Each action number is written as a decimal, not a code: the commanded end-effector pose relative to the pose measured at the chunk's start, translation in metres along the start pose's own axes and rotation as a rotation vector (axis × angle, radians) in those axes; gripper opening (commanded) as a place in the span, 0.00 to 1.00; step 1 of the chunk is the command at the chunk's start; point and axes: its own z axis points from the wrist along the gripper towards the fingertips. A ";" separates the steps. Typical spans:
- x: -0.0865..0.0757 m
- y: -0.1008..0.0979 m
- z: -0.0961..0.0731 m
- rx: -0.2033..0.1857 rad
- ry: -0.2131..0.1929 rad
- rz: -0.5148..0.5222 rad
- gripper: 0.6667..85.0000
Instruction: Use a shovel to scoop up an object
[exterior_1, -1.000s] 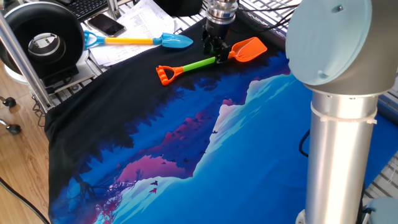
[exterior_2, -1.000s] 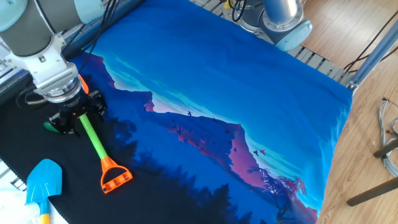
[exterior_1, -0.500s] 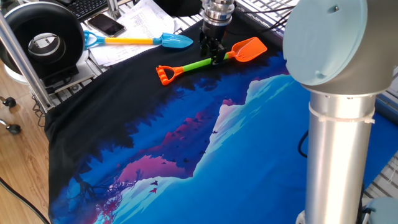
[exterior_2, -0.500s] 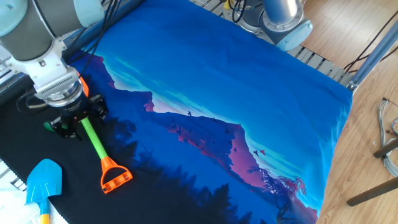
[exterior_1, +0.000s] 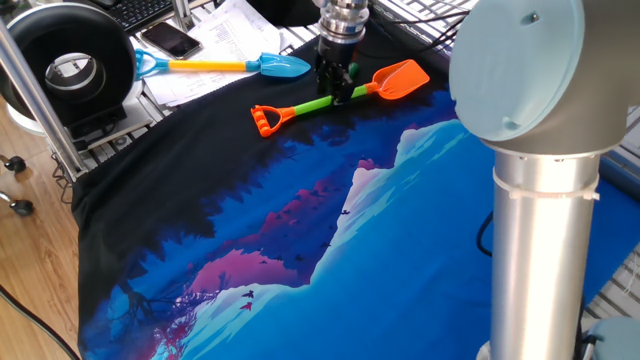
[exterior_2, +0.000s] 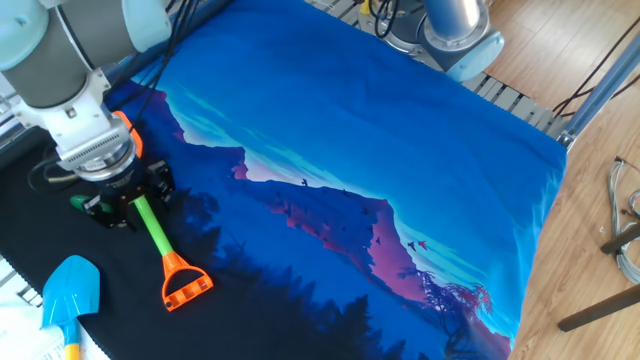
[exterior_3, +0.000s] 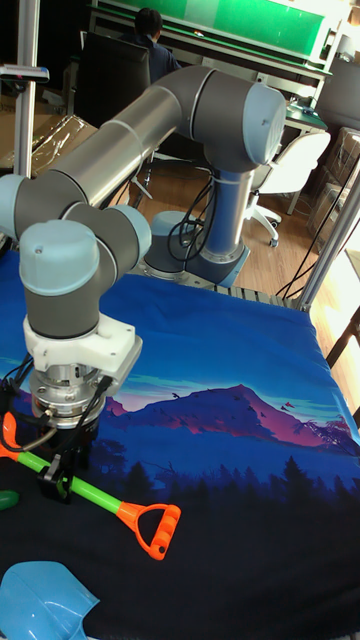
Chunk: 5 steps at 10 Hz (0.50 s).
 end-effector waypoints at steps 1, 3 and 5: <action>-0.010 -0.002 0.002 0.001 -0.008 0.018 0.62; -0.013 -0.001 0.000 0.003 -0.007 0.032 0.51; -0.013 0.002 0.000 -0.009 -0.004 0.041 0.40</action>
